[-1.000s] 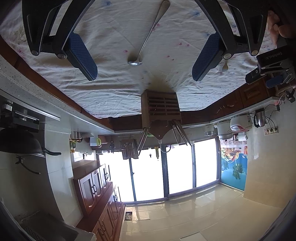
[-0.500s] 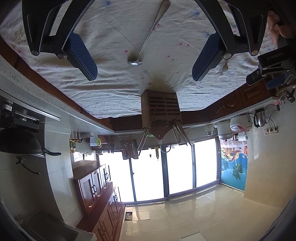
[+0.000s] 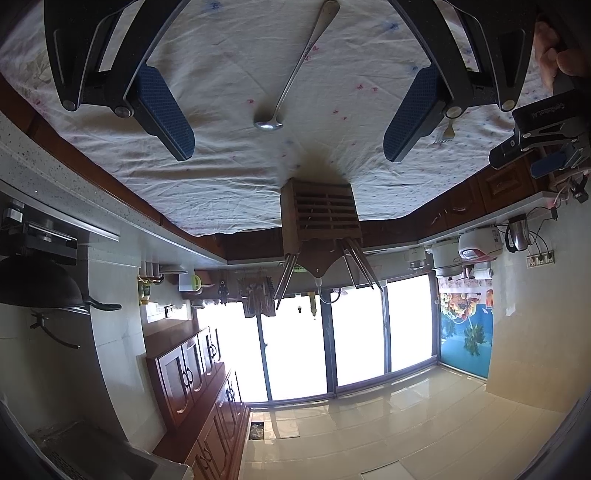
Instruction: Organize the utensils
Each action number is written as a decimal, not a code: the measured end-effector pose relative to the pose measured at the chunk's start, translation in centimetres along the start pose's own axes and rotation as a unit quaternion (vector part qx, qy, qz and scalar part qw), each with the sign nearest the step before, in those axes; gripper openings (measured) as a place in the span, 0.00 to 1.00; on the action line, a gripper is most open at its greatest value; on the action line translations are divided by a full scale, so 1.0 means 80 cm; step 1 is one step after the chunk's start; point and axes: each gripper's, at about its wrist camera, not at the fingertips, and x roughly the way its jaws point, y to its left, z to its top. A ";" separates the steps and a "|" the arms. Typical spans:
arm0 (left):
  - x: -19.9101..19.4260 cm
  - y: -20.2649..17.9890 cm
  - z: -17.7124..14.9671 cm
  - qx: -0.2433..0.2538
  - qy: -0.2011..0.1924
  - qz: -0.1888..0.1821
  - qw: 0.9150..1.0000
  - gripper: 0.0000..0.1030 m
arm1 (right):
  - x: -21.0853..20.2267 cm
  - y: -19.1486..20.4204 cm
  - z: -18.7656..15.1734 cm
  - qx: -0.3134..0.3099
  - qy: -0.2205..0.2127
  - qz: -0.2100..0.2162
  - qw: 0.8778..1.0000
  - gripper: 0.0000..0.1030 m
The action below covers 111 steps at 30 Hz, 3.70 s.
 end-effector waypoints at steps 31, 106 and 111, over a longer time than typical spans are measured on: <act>0.004 0.000 0.002 -0.004 0.011 -0.012 1.000 1.00 | 0.005 -0.002 -0.004 0.002 0.001 0.004 1.000 1.00; 0.016 -0.001 0.011 -0.007 0.021 -0.026 0.999 1.00 | 0.019 0.002 0.006 0.004 0.014 0.009 1.000 1.00; 0.021 0.000 0.014 -0.009 0.030 -0.035 0.999 1.00 | 0.028 -0.002 0.008 0.008 0.027 0.011 1.000 1.00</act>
